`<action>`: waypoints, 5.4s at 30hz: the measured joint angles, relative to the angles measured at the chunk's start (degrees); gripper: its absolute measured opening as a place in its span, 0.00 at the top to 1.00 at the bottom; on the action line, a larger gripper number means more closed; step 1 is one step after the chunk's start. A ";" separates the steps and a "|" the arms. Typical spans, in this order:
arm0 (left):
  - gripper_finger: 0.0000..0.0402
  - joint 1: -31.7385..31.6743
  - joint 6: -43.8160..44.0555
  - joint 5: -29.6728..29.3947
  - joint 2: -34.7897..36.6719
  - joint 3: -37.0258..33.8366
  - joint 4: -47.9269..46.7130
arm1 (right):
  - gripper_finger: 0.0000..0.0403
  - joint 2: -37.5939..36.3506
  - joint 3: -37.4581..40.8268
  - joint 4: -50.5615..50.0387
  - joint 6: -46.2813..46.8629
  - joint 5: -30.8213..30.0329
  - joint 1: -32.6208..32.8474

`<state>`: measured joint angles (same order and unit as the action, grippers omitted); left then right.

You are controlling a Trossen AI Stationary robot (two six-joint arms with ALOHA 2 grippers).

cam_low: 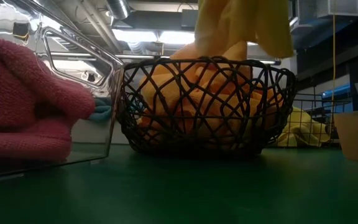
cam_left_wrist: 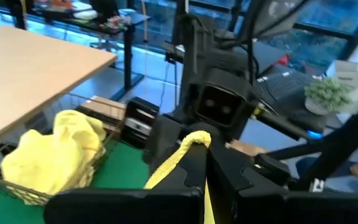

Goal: Sort microfiber towel by color & place in baskets
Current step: Put the yellow microfiber towel into the square wire basket

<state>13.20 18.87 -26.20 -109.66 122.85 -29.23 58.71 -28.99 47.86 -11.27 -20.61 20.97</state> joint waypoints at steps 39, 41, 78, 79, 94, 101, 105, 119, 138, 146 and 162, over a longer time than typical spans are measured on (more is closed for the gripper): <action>0.84 2.21 -4.22 -1.09 9.48 0.00 -20.95 | 0.98 -11.08 -2.07 -5.59 -7.12 -21.80 -0.13; 0.84 2.37 -4.28 -1.42 11.40 0.02 -23.10 | 0.99 -12.98 -2.48 -5.54 -10.90 -24.96 -0.13; 0.84 10.56 -4.93 -5.03 55.37 -84.31 12.88 | 0.99 -23.23 -10.00 -47.41 2.97 -27.22 -36.65; 0.84 9.88 -6.95 -3.67 56.60 -86.85 16.25 | 0.99 -22.88 -10.00 -48.92 4.32 -25.66 -38.72; 0.84 -7.04 -19.54 16.15 67.31 -105.13 37.44 | 0.99 -10.14 -9.91 -54.10 12.02 -13.65 -58.09; 0.84 -12.25 -24.00 24.39 67.33 -105.28 40.51 | 0.99 -5.51 -9.91 -58.97 15.93 -4.88 -60.43; 0.84 -14.10 -26.98 25.78 67.33 -105.29 45.33 | 0.99 -4.37 -9.91 -62.47 15.75 -0.99 -60.40; 0.84 -20.13 -20.82 25.92 69.79 -119.93 62.32 | 0.99 -4.19 -9.91 -66.64 15.71 2.28 -60.39; 0.84 -20.32 -23.96 30.12 84.83 -122.42 51.39 | 0.99 -4.21 -9.91 -68.28 15.64 2.26 -60.39; 0.84 -20.32 -26.89 30.19 89.76 -122.42 49.23 | 0.99 -4.21 -9.91 -68.24 15.65 2.26 -60.39; 0.84 -20.32 -26.87 29.82 103.18 -122.42 40.77 | 0.99 -4.21 -9.93 -69.10 15.50 2.24 -60.39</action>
<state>-7.11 -7.99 3.62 -6.48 0.43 11.53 54.50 -38.92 -21.25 4.23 -18.37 -39.42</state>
